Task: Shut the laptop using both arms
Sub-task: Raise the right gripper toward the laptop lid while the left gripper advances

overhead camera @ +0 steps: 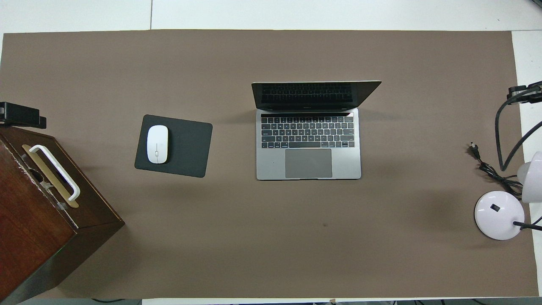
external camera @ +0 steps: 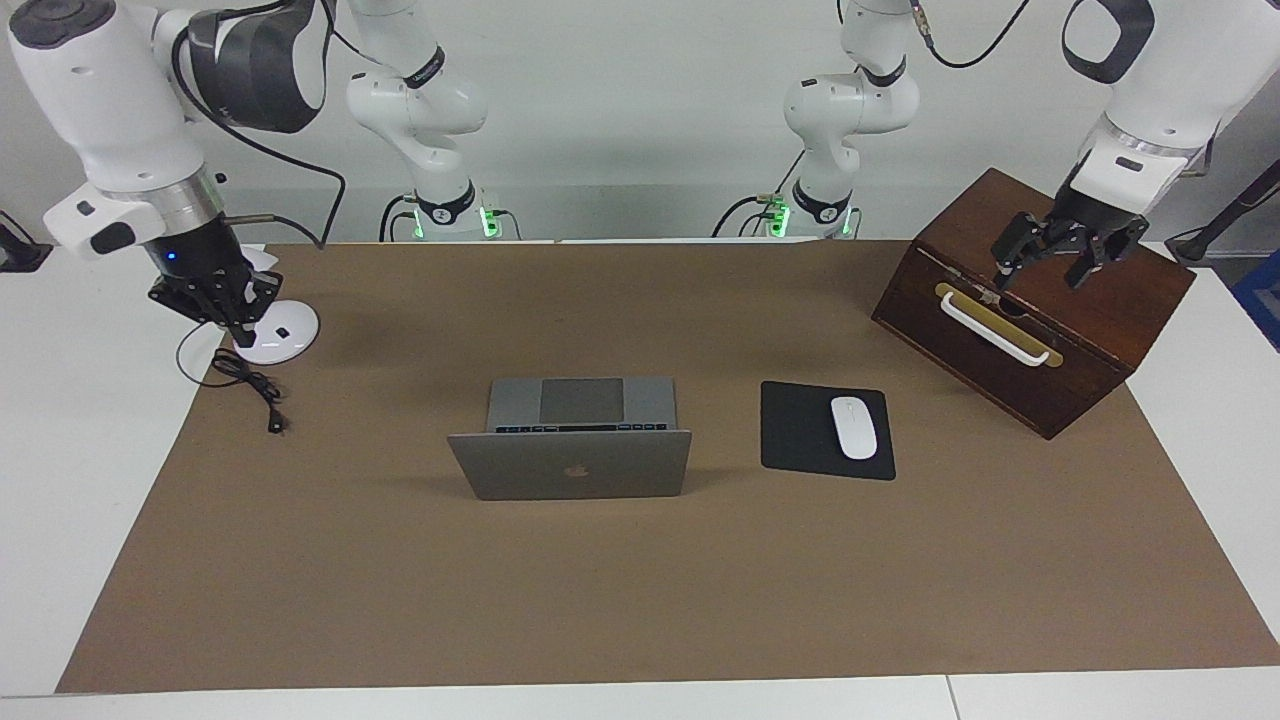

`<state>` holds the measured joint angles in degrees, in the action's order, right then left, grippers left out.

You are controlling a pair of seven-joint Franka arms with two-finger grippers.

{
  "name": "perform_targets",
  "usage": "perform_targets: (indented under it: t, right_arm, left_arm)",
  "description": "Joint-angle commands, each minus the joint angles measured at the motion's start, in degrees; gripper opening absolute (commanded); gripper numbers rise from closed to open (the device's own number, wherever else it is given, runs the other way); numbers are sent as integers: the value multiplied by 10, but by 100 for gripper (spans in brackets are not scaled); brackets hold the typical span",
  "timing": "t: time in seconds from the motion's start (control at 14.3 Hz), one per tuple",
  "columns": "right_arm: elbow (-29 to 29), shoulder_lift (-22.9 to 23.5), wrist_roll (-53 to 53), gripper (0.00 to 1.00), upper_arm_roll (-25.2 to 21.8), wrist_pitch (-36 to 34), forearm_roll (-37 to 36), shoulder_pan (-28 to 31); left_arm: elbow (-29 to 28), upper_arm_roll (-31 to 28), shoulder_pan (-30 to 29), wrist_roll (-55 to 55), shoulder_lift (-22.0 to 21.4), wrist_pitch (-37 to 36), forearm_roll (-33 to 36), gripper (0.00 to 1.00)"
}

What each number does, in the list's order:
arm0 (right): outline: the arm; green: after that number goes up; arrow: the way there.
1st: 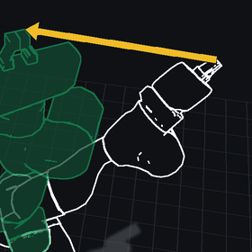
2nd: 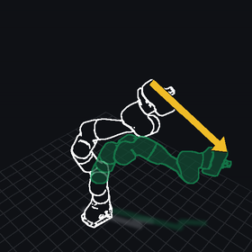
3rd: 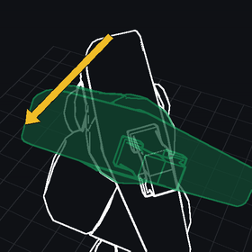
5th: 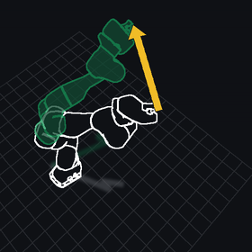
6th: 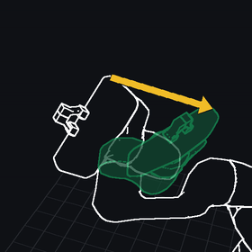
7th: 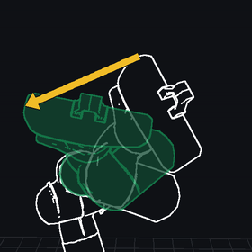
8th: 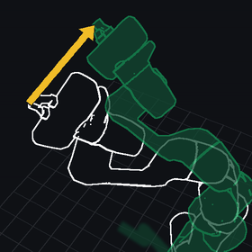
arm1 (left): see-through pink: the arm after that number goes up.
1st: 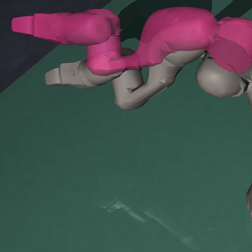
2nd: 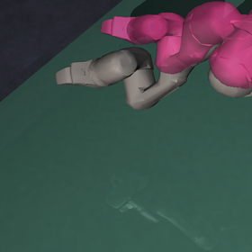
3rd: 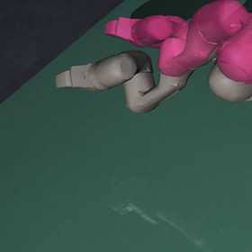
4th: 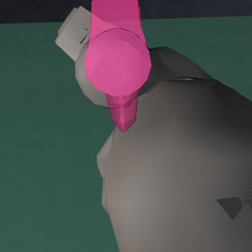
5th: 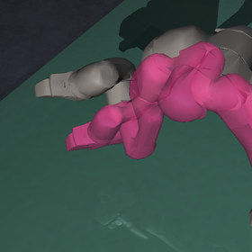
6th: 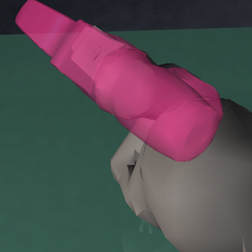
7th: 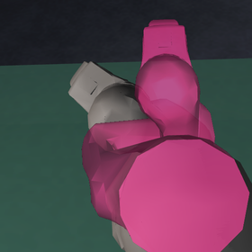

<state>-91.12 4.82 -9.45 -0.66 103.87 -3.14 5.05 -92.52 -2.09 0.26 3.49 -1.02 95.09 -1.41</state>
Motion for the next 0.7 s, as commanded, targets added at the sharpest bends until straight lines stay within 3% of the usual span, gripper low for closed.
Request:
perform_targets:
  t: [0.0,0.07,0.14,0.21,0.28,0.42,0.63]
  right_arm:
    - [94,64,-13,0,7,-5,-3,6]
    - [121,83,-13,0,7,-6,-3,7]
    - [149,103,-14,0,7,-5,-3,7]
    - [185,128,-14,0,8,-5,-4,7]
    - [224,158,-14,0,8,-5,-3,8]
    - [285,211,-14,0,10,8,-2,8]
    - [310,257,-3,0,11,67,-2,0]
  left_arm:
    - [-32,3,-4,1,-23,18,7,86]
    - [-34,3,-4,0,-23,21,7,62]
    - [-35,3,-4,1,-23,25,7,25]
    - [-35,3,-4,1,-23,26,7,7]
    - [-35,3,-3,1,-23,27,7,0]
    - [-35,3,-4,1,-23,26,7,0]
    - [-33,3,-4,-16,-22,28,4,0]
